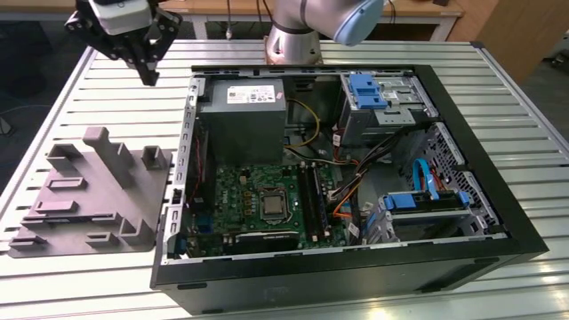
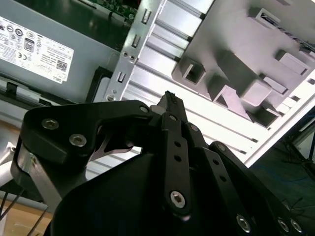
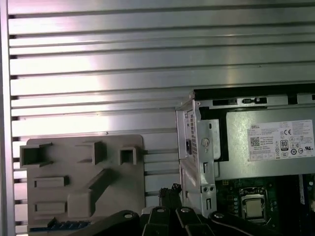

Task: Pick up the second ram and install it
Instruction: 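Reach for the second ram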

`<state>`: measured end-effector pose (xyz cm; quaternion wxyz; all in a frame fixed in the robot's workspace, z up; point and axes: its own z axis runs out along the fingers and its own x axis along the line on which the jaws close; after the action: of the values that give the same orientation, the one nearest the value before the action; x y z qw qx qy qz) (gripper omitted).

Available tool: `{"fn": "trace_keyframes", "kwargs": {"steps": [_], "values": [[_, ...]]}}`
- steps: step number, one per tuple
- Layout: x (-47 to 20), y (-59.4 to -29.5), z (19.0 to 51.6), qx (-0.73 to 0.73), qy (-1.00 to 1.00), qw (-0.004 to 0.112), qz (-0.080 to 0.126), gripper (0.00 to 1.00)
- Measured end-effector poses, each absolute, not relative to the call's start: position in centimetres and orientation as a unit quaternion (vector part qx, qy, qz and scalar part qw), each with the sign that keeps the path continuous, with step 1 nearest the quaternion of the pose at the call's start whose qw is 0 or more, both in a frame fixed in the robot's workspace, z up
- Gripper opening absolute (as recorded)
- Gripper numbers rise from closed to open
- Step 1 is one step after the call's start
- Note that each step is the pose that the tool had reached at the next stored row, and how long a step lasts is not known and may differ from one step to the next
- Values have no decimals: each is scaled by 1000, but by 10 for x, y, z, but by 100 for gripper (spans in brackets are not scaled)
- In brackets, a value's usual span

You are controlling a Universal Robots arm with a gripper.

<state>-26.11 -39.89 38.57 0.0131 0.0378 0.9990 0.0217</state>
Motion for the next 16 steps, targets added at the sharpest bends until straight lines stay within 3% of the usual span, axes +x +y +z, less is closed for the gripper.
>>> {"fn": "trace_keyframes", "kwargs": {"steps": [16], "values": [[-325,-399,381,38,999,13,22,11]]}}
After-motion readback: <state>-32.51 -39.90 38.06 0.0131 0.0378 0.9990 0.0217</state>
